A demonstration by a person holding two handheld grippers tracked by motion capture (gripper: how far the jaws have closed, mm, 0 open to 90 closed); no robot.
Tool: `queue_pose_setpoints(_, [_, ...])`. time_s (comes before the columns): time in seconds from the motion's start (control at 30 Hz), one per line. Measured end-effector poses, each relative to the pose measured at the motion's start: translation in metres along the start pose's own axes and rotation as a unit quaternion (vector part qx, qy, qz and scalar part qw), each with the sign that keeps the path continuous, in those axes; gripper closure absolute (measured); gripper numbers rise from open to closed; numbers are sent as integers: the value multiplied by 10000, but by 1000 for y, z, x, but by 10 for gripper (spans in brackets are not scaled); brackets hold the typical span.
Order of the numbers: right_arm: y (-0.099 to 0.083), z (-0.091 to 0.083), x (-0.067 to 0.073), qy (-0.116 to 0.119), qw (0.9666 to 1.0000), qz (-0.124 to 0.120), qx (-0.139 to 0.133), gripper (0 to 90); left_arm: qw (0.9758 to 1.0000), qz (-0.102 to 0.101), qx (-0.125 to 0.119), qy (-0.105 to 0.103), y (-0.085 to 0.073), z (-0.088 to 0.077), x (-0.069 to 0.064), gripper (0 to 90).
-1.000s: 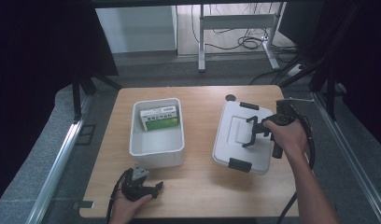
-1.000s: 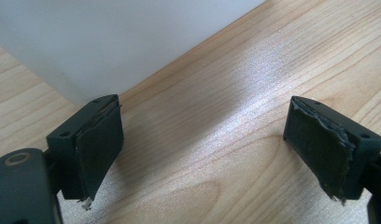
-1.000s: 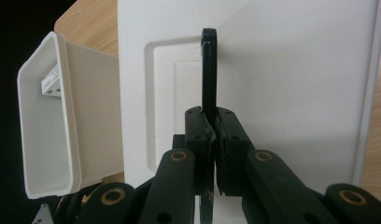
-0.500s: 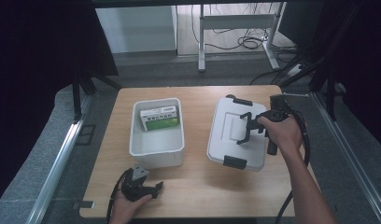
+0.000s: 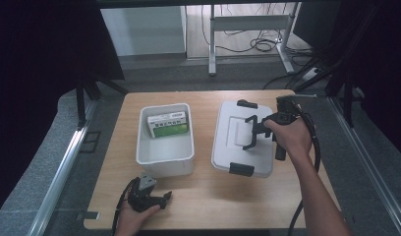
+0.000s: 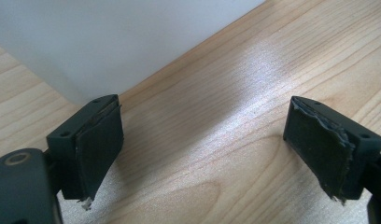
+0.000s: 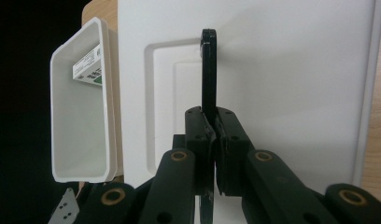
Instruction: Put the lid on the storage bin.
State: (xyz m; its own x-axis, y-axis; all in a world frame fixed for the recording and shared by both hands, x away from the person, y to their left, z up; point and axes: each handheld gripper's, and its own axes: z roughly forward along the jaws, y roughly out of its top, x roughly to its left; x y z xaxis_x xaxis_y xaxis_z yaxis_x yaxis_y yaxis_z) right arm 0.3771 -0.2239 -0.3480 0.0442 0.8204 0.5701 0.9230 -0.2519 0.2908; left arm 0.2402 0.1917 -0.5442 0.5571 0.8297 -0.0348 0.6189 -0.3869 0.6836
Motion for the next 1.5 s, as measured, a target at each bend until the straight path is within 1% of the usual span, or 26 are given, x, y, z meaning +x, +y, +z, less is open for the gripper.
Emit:
queue_pose_setpoints(0.17, [0, 1, 5, 28, 10000, -50, 4, 850, 10000, 0, 0, 0, 0, 0, 0, 120])
queue_pose_setpoints(0.2, [1, 1, 7, 49, 10000, -19, 27, 850, 10000, 1, 0, 1, 0, 0, 0, 120])
queue_pose_setpoints(0.4, [1, 3, 14, 37, 9999, -140, 4, 850, 10000, 9, 9, -1, 0, 0, 0, 120])
queue_pose_setpoints(0.47, [1, 3, 19, 65, 9998, -197, 10, 850, 10000, 16, 14, -2, 0, 0, 0, 119])
queue_pose_setpoints(0.53, [1, 3, 21, 80, 9998, -199, 12, 850, 10000, 25, 22, -2, 0, 0, 0, 120])
queue_pose_setpoints(0.57, [2, 3, 24, 122, 9997, -199, 15, 850, 10000, 27, 25, -2, 0, 0, 0, 119])
queue_pose_setpoints(0.63, [2, 3, 26, 134, 9997, -212, 25, 850, 10000, 19, 18, 0, 0, 0, 0, 119])
queue_pose_setpoints(0.7, [2, 4, 31, 176, 9996, -235, 46, 850, 10000, 2, 18, 0, 0, 0, 0, 120])
queue_pose_setpoints(0.87, [3, 5, 37, 190, 9994, -297, 69, 850, 10000, 1, 19, 1, 0, 0, 0, 119])
queue_pose_setpoints(0.9, [3, 6, 41, 209, 9993, -310, 72, 850, 10000, 1, 20, 2, 0, 0, 0, 120])
queue_pose_setpoints(0.97, [3, 6, 42, 213, 9992, -320, 75, 850, 10000, 1, 20, 3, 0, 0, 0, 119])
queue_pose_setpoints(1.0, [3, 7, 45, 227, 9992, -329, 93, 850, 10000, 0, 20, 1, 0, 0, 0, 120])
queue_pose_setpoints(1.1, [3, 9, 49, 266, 9990, -343, 105, 850, 10000, 0, 20, 2, 0, 0, 0, 119])
queue_pose_setpoints(1.37, [3, 12, 56, 276, 9987, -398, 133, 850, 10000, 1, 21, 0, 0, 0, 0, 119])
queue_pose_setpoints(1.5, [3, 13, 63, 302, 9984, -449, 143, 850, 10000, 6, 22, 3, 0, 0, 0, 119])
